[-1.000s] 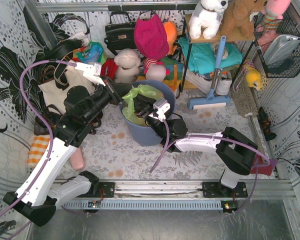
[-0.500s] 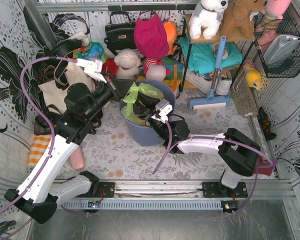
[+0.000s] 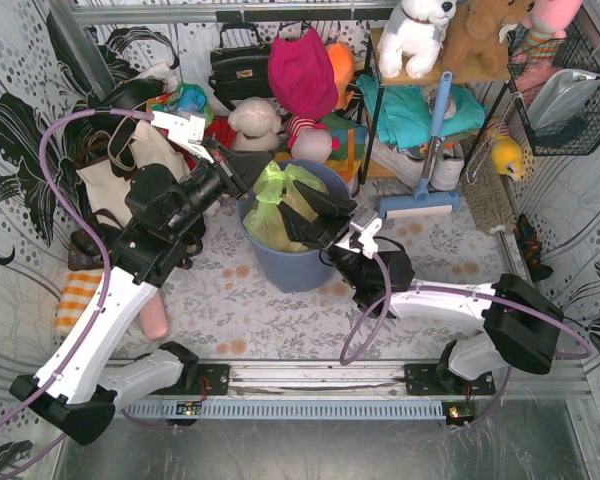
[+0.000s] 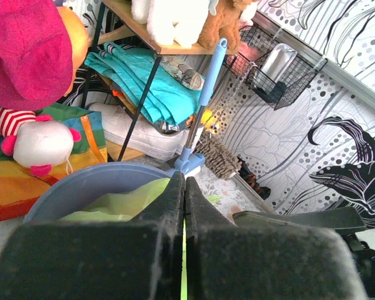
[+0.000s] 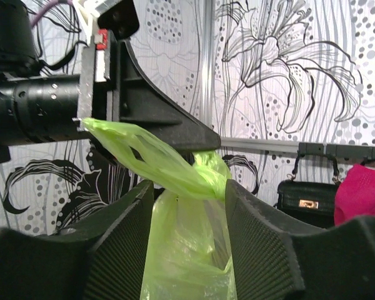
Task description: Tie the trash bag
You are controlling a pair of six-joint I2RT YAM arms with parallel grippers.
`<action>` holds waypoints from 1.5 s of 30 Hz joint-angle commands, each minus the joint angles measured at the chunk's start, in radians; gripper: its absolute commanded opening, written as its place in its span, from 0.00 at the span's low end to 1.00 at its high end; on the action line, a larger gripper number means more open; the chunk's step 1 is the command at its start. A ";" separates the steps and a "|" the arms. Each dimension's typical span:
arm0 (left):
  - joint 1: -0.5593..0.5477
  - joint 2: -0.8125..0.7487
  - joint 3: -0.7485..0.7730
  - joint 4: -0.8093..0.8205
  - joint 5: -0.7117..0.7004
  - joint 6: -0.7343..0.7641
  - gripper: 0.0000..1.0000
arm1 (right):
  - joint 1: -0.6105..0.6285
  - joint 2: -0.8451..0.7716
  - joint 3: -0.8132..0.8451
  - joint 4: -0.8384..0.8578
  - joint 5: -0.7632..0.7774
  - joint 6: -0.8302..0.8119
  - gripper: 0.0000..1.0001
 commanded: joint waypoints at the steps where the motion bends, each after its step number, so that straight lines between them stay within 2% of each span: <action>1: -0.002 0.006 0.030 0.073 0.049 0.014 0.00 | 0.000 -0.046 0.030 -0.034 -0.066 -0.016 0.52; 6: -0.004 0.006 0.030 0.074 0.060 0.007 0.00 | 0.000 -0.035 0.093 -0.106 -0.113 -0.077 0.60; 11: -0.003 0.008 0.037 0.076 0.069 0.007 0.00 | 0.001 -0.009 0.133 -0.118 -0.095 -0.139 0.60; 13: -0.004 0.009 0.037 0.075 0.068 0.009 0.00 | 0.000 -0.003 0.147 -0.111 -0.081 -0.145 0.50; 17: -0.003 0.008 0.035 0.080 0.059 0.015 0.00 | 0.001 -0.019 0.148 -0.123 -0.057 -0.126 0.11; 18: -0.004 0.009 0.035 0.083 0.054 0.019 0.00 | 0.001 -0.030 0.138 -0.132 -0.041 -0.109 0.03; 19: -0.004 0.011 0.036 0.086 0.052 0.023 0.00 | 0.000 -0.045 0.125 -0.142 -0.015 -0.082 0.00; 27: -0.004 0.050 0.077 0.069 0.012 0.103 0.00 | 0.001 -0.222 -0.011 -0.367 -0.011 0.058 0.00; 35: -0.004 0.100 0.101 0.077 -0.024 0.152 0.00 | 0.001 -0.307 -0.096 -0.467 -0.014 0.148 0.00; 45: -0.004 0.185 0.183 0.033 -0.152 0.235 0.00 | 0.001 -0.389 -0.154 -0.579 -0.046 0.208 0.00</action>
